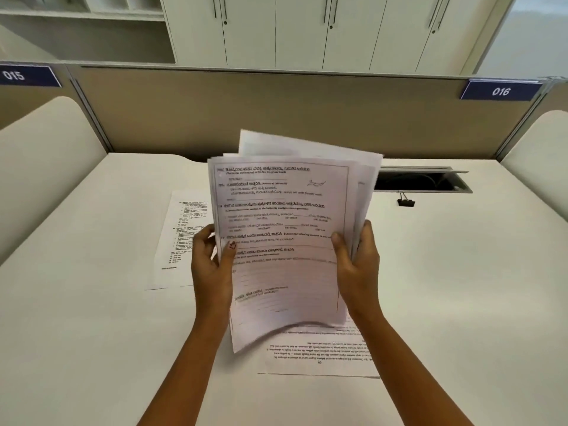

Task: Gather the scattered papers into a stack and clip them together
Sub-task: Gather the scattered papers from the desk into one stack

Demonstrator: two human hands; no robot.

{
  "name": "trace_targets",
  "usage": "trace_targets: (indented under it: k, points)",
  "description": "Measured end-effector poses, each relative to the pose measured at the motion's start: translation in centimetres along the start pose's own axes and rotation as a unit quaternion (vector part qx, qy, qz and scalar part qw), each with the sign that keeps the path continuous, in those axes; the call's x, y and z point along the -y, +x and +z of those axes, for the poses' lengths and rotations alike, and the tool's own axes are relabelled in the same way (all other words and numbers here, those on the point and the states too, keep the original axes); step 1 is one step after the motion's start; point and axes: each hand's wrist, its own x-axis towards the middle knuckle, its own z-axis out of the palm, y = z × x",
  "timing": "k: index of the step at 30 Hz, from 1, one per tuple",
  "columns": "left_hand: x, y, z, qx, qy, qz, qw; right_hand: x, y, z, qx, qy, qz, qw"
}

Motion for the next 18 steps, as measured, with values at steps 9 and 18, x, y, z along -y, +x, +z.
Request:
trace_targets:
  k: [9, 18]
  points:
    - [-1.9, 0.5, 0.5, -0.030, 0.084, 0.123, 0.988, 2.0, 0.4, 0.1, -0.026, 0.078, -0.041, 0.996]
    - [0.0, -0.5, 1.3, -0.027, 0.099, 0.072, 0.992, -0.2, -1.4, 1.3, -0.002, 0.071, 0.019, 0.997]
